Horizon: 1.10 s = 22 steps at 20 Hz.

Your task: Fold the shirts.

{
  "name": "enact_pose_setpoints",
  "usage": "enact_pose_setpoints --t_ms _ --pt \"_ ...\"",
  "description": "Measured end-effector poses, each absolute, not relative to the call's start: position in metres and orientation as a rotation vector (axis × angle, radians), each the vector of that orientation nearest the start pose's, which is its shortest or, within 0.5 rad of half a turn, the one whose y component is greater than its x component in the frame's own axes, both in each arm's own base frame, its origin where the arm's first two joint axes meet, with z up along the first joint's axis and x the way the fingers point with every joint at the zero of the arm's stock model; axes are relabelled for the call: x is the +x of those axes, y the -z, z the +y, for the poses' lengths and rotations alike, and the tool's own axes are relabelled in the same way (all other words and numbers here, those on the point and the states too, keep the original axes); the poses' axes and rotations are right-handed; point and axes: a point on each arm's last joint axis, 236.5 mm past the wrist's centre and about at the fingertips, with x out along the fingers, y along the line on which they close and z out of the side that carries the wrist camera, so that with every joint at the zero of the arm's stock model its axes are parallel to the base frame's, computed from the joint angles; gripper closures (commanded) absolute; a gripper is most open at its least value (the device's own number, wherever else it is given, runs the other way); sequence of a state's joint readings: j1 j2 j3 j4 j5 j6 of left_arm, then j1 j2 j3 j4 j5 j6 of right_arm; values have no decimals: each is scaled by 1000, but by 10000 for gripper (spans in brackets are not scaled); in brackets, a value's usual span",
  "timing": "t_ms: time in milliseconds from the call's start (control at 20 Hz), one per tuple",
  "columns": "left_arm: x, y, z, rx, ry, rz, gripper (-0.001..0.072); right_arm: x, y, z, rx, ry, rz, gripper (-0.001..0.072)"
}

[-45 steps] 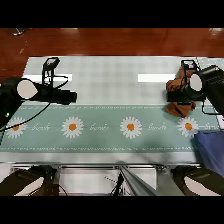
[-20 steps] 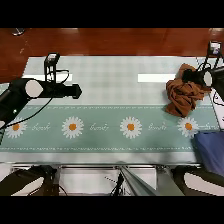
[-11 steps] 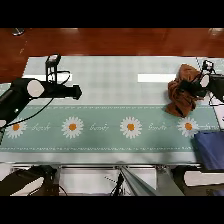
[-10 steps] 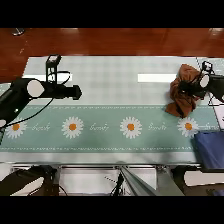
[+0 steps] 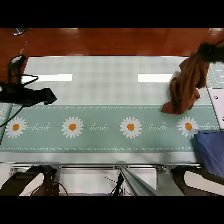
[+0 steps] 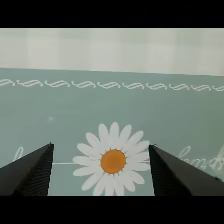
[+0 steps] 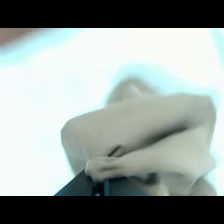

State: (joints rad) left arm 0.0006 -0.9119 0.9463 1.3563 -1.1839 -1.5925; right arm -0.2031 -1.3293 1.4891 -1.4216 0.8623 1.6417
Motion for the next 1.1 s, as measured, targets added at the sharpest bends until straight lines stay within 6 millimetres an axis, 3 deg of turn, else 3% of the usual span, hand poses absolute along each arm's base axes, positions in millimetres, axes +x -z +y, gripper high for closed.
enact_pose_setpoints --t_ms 100,200,300,400,500,600,700,950,1100 --pt "293 -74 -57 -253 155 1095 8 488 -252 -60 245 70 499 685" --pt "271 -80 -70 -285 199 1053 8 463 -325 -41 210 -2 348 686" --pt "253 -77 -80 -292 238 1036 8 430 -385 -20 172 -70 220 685" --pt "240 -68 -88 -294 269 1040 8 393 -430 3 131 -144 125 685" --pt "233 -60 -93 -296 285 1056 8 358 -453 26 95 -222 85 685" --pt "231 -55 -95 -301 290 1059 8 331 -452 51 72 -310 118 685" --pt "235 -55 -96 -309 291 1041 8 314 -427 76 67 -423 217 685" --pt "245 -50 -97 -339 275 1031 8 297 -324 140 188 -732 518 686" --pt "248 -45 -101 -369 278 1051 8 292 -253 192 257 -864 675 685"
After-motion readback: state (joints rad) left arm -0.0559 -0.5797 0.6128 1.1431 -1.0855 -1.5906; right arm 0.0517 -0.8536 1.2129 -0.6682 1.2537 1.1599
